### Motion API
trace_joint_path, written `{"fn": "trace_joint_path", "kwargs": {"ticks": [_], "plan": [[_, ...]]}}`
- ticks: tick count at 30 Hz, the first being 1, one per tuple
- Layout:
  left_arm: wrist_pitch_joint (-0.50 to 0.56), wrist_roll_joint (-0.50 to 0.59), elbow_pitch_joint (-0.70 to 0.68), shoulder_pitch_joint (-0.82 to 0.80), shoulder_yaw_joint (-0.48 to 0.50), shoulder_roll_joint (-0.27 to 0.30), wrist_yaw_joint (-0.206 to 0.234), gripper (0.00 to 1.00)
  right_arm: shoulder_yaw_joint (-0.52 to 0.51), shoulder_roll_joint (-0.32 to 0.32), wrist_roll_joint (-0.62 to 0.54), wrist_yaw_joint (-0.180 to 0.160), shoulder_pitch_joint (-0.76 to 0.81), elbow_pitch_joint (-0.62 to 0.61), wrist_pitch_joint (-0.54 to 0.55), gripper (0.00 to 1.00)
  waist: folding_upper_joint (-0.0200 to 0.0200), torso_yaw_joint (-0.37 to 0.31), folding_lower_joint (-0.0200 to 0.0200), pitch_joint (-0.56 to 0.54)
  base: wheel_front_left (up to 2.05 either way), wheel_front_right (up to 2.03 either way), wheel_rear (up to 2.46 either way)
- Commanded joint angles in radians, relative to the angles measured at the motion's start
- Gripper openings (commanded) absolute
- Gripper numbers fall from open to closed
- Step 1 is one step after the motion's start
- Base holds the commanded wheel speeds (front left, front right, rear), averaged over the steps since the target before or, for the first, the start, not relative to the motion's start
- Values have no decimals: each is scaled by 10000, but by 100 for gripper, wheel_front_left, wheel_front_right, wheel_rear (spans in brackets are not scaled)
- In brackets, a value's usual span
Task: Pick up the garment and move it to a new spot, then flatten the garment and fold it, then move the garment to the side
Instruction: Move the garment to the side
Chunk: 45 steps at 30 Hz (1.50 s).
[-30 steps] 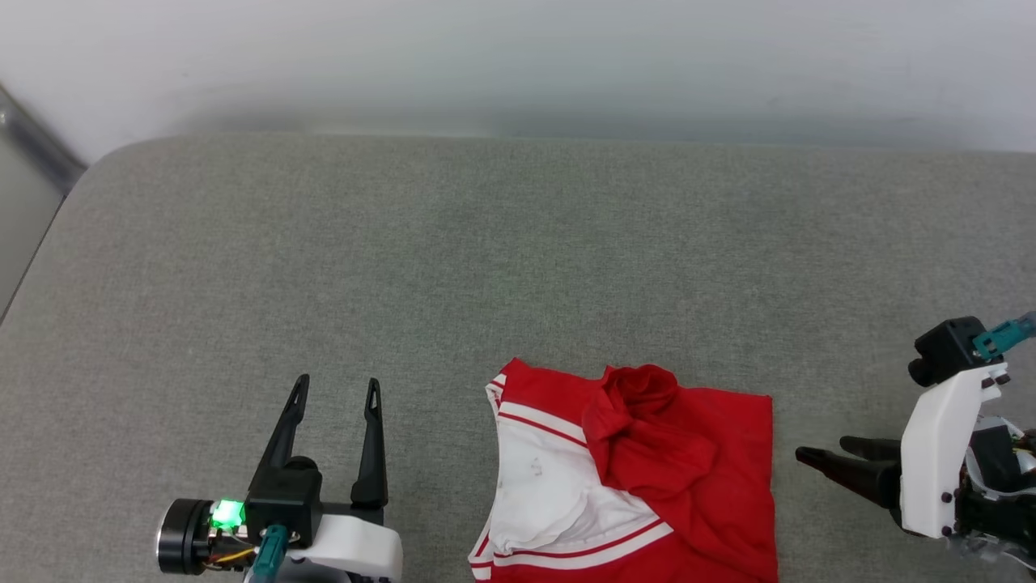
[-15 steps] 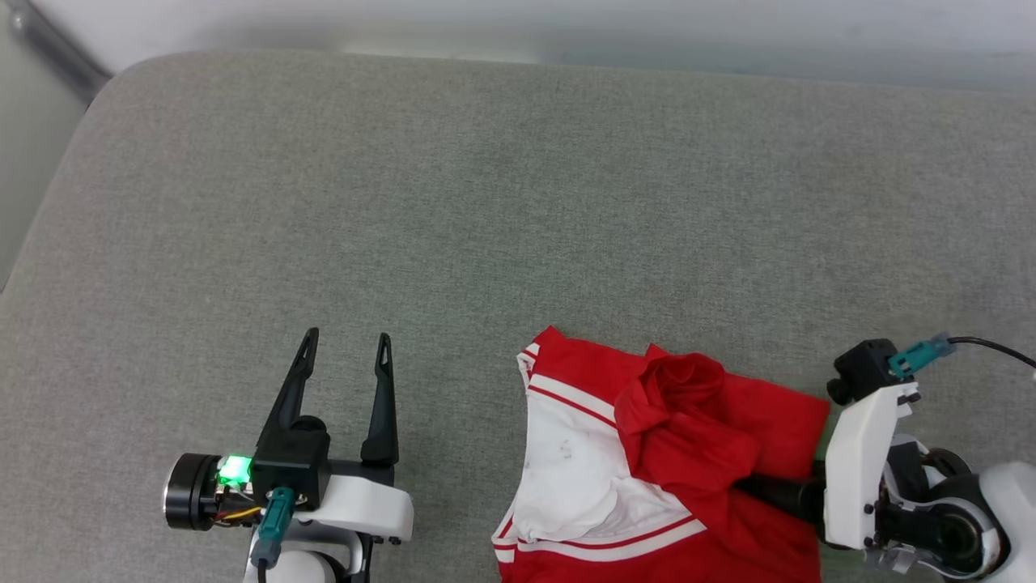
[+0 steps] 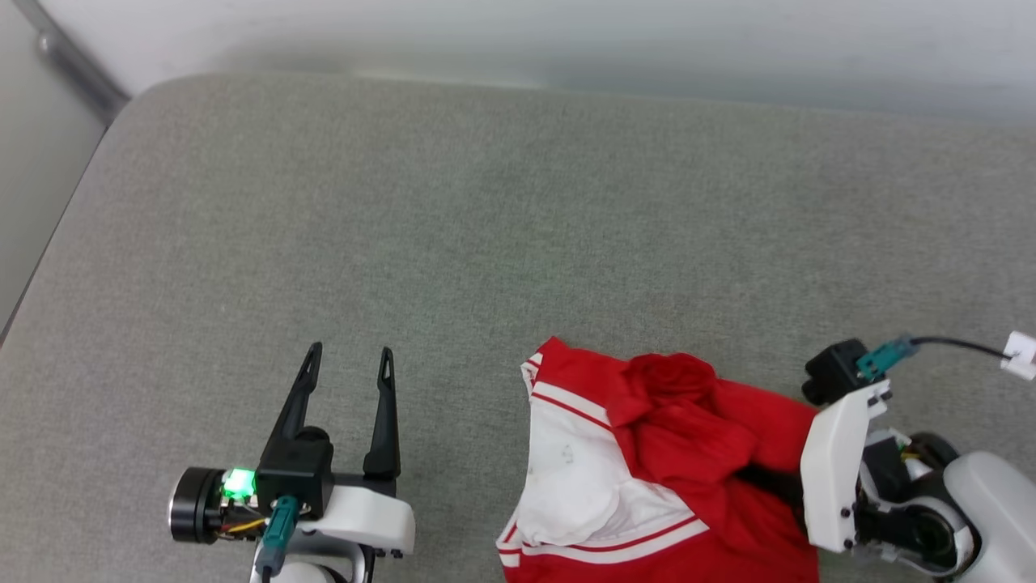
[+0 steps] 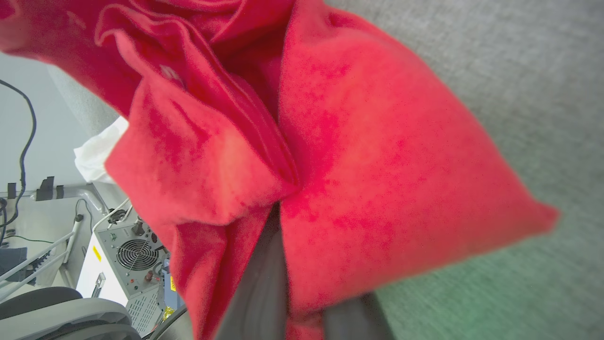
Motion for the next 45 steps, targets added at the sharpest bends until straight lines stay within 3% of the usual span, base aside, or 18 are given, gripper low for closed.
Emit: {"fn": "trace_joint_path", "kwargs": {"ticks": [1,11,20,27,33,45], "plan": [[-23,-56,22,113,16,-38,42,100,45,-160,76,-13,-242,-98,-97,0,0,-129,-1,-244,0,0,0],[-23,-144,-141,827,286,-73,132,100,1481,-2091,-598,-10,-1676,-2295,-405,0,0,-1725,-1,-936,0,0,0],[-23,-30,-357,467,440,-14,1,100,1640,-3540,-927,-11,-2442,-2753,-337,0,0,-3282,-1,-274,0,0,0],[-22,84,-514,17,553,224,-138,100,1338,-4324,-1730,-11,-3030,-1604,-858,0,0,-3841,-1,507,0,0,0],[-22,187,-710,-361,536,444,-252,100,1043,-4456,-2650,-11,-3729,-30,-1219,0,0,-3896,-1,1241,0,0,0],[-22,279,-1211,-1085,537,961,-283,100,-366,-4020,-4374,-14,-5118,2777,-1983,0,0,-3802,-1,2858,0,0,0]]}}
